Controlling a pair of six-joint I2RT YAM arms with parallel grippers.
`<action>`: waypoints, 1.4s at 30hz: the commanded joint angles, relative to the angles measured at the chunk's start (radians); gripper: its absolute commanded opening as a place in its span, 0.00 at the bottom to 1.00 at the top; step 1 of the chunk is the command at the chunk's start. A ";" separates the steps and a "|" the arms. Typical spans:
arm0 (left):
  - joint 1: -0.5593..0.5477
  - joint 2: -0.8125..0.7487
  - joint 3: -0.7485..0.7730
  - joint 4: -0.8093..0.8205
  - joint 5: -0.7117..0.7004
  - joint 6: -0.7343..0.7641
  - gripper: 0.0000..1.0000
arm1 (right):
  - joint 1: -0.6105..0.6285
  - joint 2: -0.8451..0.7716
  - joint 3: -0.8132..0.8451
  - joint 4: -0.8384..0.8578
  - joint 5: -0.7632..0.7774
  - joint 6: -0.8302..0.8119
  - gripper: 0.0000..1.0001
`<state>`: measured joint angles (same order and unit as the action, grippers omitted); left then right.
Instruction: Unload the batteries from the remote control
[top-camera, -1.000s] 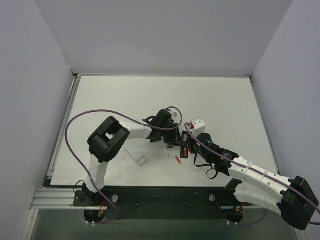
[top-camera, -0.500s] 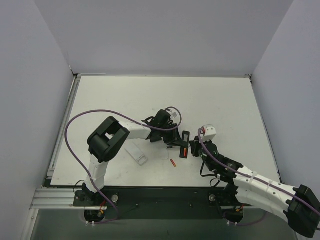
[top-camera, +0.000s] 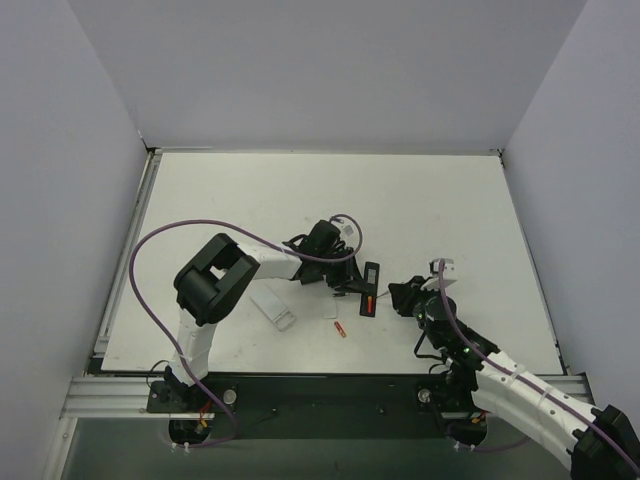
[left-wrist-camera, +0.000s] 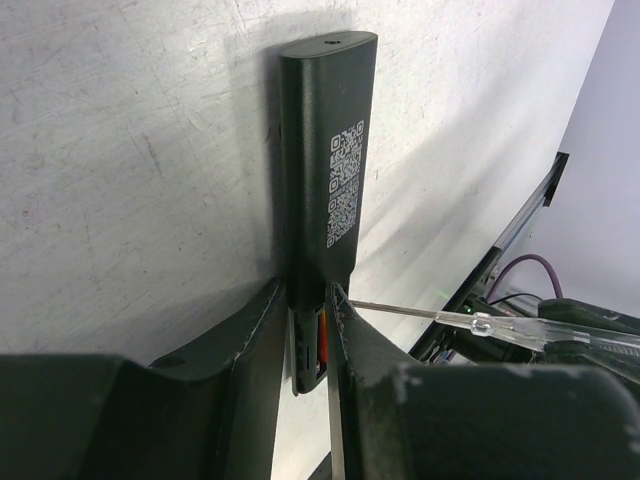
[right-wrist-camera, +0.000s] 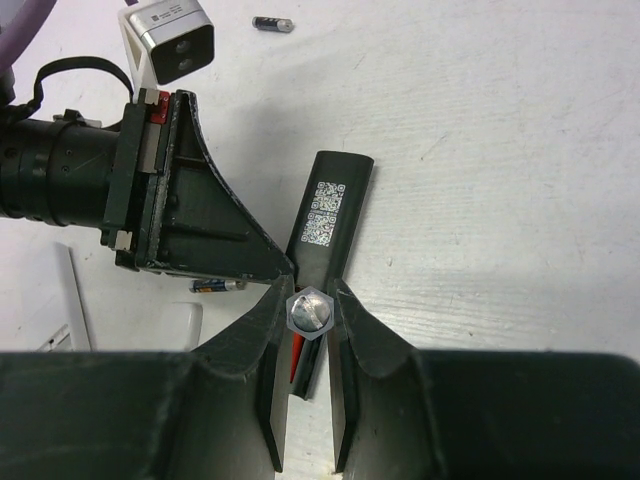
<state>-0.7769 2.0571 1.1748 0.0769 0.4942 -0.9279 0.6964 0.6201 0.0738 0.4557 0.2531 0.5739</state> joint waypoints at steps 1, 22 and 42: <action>-0.018 -0.005 -0.035 -0.060 0.003 0.014 0.29 | -0.023 -0.013 -0.068 -0.006 -0.080 0.075 0.00; -0.019 -0.015 -0.047 -0.069 -0.016 0.001 0.29 | -0.153 -0.005 -0.134 0.100 -0.215 0.296 0.00; -0.028 -0.028 -0.078 -0.048 -0.016 -0.015 0.29 | -0.287 0.059 -0.131 0.204 -0.387 0.417 0.00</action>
<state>-0.7773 2.0365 1.1362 0.1070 0.4759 -0.9543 0.4107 0.6773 0.0368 0.5030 -0.0399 0.9009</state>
